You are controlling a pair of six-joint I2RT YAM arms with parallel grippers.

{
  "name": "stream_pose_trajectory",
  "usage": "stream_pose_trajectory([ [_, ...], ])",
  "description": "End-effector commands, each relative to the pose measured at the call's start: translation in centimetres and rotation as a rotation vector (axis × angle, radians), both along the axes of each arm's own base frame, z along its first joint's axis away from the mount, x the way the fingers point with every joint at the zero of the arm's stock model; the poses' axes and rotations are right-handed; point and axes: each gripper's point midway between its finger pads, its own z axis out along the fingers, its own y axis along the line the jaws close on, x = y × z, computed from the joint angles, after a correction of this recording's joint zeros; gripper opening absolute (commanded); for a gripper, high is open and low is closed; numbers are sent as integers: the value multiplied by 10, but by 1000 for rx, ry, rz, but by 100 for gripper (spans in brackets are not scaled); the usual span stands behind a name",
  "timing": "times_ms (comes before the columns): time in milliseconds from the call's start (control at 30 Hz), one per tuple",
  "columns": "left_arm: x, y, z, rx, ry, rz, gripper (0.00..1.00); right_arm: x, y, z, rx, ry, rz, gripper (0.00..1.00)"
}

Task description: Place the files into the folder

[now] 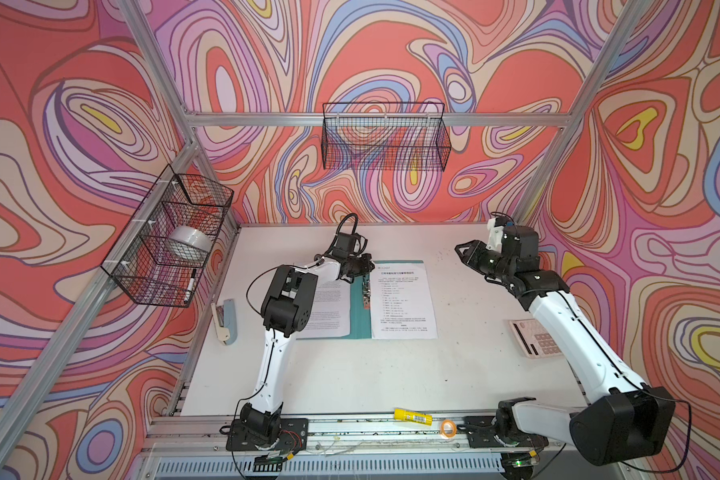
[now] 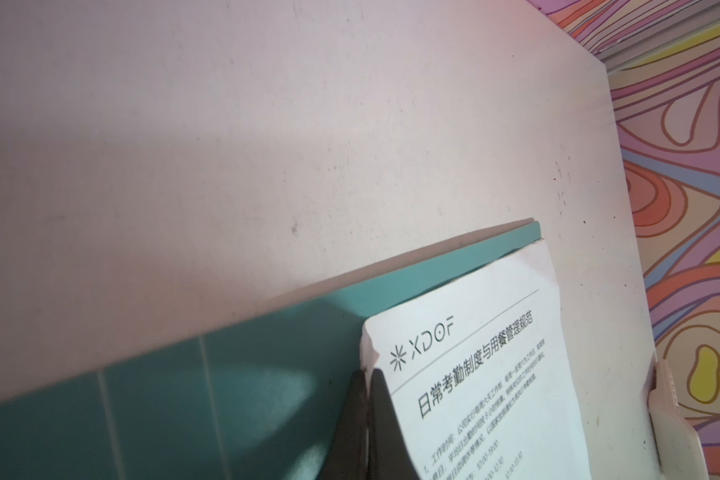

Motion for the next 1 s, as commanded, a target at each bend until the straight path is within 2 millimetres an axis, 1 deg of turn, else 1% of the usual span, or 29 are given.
stream_pose_trajectory([
  [0, 3, 7, -8, 43, 4, -3, 0, -4, -3, 6, -3, -24, -10, 35],
  [467, 3, 16, -12, 32, 23, 50, 0, -5, -2, 6, 5, -27, -7, 35],
  [700, 3, 21, -10, 55, 16, 63, 0, -5, -2, 6, 5, -25, -9, 35],
  [733, 3, 22, -9, 58, 14, 63, 2, -5, -3, 5, 6, -25, -10, 35],
  [800, 3, 22, -8, 65, 13, 60, 14, -5, -2, 5, 10, -24, -7, 35],
  [867, 3, 24, -7, 76, 11, 62, 30, -5, -1, 5, 12, -24, -2, 35],
  [933, 4, 27, -6, 99, 4, 61, 36, -6, -2, 5, 12, -26, -4, 35],
  [967, 4, 29, -5, 108, 0, 66, 38, -6, -1, 5, 11, -27, -3, 35],
])
